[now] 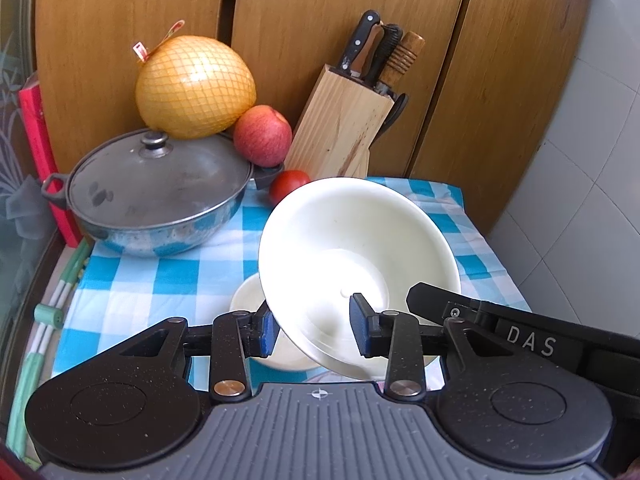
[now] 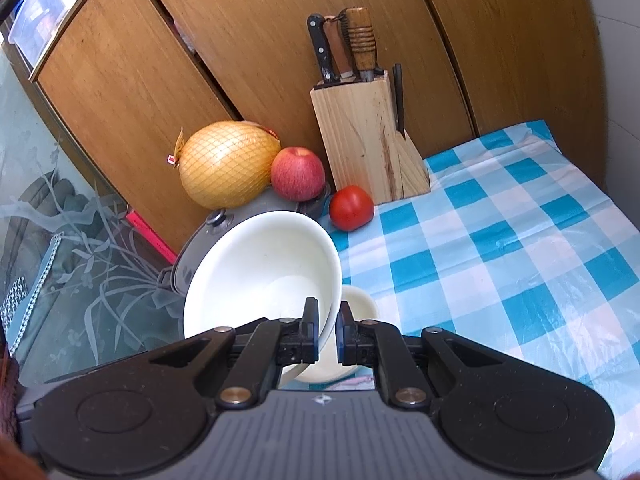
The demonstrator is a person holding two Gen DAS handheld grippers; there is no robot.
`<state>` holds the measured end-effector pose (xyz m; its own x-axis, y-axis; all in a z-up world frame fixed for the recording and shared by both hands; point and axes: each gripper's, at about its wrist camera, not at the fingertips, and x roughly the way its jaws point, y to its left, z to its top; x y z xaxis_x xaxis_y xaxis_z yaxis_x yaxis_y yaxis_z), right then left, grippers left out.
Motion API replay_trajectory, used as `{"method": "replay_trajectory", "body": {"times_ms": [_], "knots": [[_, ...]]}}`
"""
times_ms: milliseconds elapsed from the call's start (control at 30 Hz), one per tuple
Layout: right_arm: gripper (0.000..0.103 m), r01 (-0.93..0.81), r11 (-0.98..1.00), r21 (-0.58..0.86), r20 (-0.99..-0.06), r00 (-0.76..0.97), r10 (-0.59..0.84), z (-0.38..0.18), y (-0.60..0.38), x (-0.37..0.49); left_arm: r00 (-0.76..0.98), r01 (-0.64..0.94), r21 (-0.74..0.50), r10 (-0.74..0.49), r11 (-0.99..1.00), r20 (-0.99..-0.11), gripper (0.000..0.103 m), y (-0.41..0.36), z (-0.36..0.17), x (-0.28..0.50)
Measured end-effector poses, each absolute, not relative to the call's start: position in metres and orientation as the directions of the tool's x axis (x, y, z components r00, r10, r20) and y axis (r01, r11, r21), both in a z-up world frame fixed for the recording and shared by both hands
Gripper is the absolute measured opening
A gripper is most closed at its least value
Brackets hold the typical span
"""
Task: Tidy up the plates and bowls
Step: 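Lift the cream bowl with both grippers and carry it toward the bowl stack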
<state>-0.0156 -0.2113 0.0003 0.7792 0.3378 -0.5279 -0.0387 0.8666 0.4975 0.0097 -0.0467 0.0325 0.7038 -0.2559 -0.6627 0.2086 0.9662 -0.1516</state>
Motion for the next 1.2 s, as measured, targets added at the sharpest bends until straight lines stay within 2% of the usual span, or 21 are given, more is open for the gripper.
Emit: {"method": "replay_trajectory", "body": {"times_ms": [1200], "knots": [[0.012,-0.07,0.892,0.447,-0.584,0.732,0.35,-0.013,-0.184,-0.035,0.669,0.18,-0.166,-0.244,0.97,-0.702,0.043,-0.025,0.014,-0.018]]}}
